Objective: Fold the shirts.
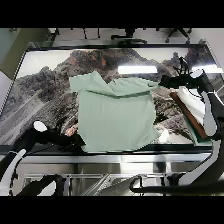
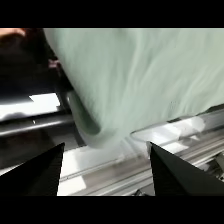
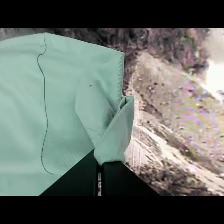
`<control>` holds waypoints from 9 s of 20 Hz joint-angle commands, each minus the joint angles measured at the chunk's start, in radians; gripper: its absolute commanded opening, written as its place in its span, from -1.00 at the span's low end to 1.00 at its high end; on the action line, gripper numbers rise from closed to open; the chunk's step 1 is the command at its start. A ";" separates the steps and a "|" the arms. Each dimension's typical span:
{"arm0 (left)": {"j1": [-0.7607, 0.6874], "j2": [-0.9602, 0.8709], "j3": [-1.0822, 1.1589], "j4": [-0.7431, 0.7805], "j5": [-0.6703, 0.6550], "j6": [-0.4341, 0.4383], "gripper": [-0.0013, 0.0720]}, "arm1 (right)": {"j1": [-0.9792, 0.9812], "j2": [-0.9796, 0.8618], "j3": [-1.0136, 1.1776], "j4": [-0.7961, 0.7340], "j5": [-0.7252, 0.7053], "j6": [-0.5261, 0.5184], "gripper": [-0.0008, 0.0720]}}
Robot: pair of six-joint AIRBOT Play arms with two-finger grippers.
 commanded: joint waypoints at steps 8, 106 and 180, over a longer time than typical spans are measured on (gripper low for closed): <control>-0.057 -0.263 0.286 0.009 0.129 0.097 -0.93 | -0.034 0.058 -0.001 -0.115 0.119 0.042 -0.92; 0.387 -0.649 0.542 -0.080 -0.248 0.388 -0.92 | 0.007 0.191 -0.564 0.092 0.196 -0.229 -0.09; 0.140 -0.893 1.315 0.092 -0.049 0.281 -0.92 | -0.030 0.103 -0.269 -0.031 0.118 -0.205 -0.91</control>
